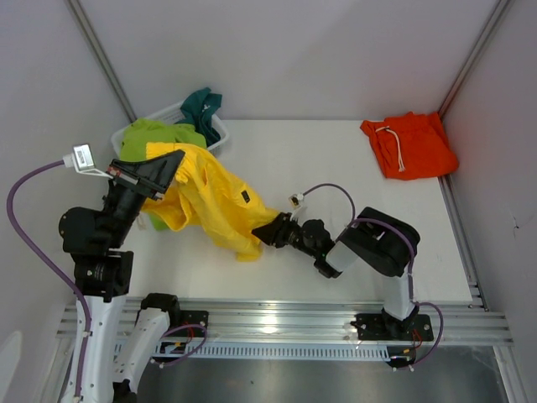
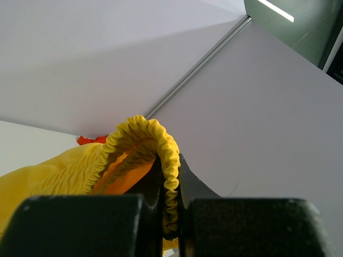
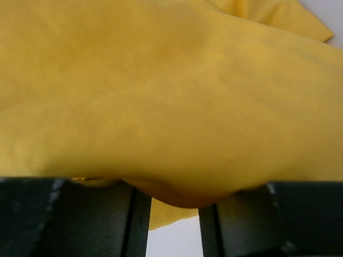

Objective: Fold and stack the shorts
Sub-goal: Move the shorts to the center of the board

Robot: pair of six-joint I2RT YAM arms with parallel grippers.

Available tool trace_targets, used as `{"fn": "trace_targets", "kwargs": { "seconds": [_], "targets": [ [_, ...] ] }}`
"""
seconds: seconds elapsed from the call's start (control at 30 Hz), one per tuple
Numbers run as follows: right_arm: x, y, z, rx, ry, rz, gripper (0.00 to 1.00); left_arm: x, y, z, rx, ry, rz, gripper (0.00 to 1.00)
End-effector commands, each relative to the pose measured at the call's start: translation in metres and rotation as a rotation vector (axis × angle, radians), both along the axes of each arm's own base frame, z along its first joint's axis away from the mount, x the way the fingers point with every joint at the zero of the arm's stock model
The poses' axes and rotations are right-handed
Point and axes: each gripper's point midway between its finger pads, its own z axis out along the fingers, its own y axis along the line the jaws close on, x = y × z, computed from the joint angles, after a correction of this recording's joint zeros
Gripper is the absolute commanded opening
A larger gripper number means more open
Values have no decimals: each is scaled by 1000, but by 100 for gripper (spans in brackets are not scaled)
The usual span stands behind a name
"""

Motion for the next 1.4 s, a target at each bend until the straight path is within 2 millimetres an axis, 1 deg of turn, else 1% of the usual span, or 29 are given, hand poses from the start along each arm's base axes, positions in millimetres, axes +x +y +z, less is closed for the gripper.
{"fn": "trace_targets", "kwargs": {
  "seconds": [0.0,0.1,0.13,0.23,0.3,0.33,0.37,0.4,0.43,0.5,0.53,0.57,0.6,0.7,0.73,0.77,0.8,0.87,0.9,0.93,0.97,1.03,1.1,1.13,1.17,1.2,1.27,1.33,1.37],
  "targets": [
    [-2,-11,84,215,-214,-20,34,-14,3,22,-5,-62,13,0],
    [-4,-35,83,201,-201,-62,29,-13,3,21,-1,-59,15,0],
    [-4,-42,83,197,-199,-76,20,-12,3,21,2,-59,18,0],
    [-11,-68,89,189,-208,-82,8,-10,3,19,14,-54,20,0],
    [-8,-82,81,136,-182,-95,1,-8,2,19,21,-52,18,0],
    [-9,-87,97,136,-198,-85,0,-6,2,16,30,-46,17,0],
    [-8,-92,63,-2,-79,-88,0,1,1,6,37,-4,14,0],
    [-6,-98,83,-51,-155,-101,0,3,-2,0,50,10,-1,0],
    [-5,-101,68,-186,-94,-98,0,8,-4,-5,55,29,-12,0],
    [-6,-113,79,-289,-171,-103,0,16,-6,-24,68,74,-25,0],
    [-12,-122,92,-314,-178,-95,0,20,-6,-32,74,94,-28,0],
    [-17,-127,95,-331,-179,-69,0,26,-6,-49,84,136,-32,0],
    [-13,-139,99,-357,-193,-77,0,28,-8,-58,109,150,-39,0],
    [-24,-162,101,-417,-174,-53,0,37,-5,-93,170,236,-43,0],
    [-26,-177,89,-477,-133,-57,0,38,-6,-103,189,256,-55,0],
    [-29,-182,97,-477,-152,-60,0,39,-1,-112,206,276,-41,0],
    [-33,-191,91,-506,-123,-63,0,38,6,-121,239,286,-15,0],
    [-33,-206,98,-510,-135,-90,0,39,21,-135,266,312,54,0],
    [-33,-212,97,-516,-125,-105,0,32,25,-137,299,297,82,0],
    [-33,-220,93,-511,-85,-130,0,33,34,-144,306,315,132,0],
    [-34,-221,90,-502,-60,-128,0,32,37,-157,330,331,147,0],
    [-33,-230,75,-522,48,-169,0,26,42,-165,348,336,179,0],
    [-38,-233,52,-557,143,-150,0,22,46,-191,373,393,193,0],
    [-39,-235,46,-564,167,-153,0,21,47,-198,383,404,196,0],
    [-43,-232,44,-548,183,-147,0,20,50,-212,405,424,208,0],
    [-48,-231,36,-544,202,-140,0,15,51,-217,417,425,216,0],
    [-54,-228,33,-531,221,-134,0,12,51,-240,447,448,207,5],
    [-60,-226,33,-522,217,-121,0,7,50,-250,429,448,207,9],
    [-63,-224,33,-512,214,-116,0,6,46,-248,426,422,189,11]
  ]
}}
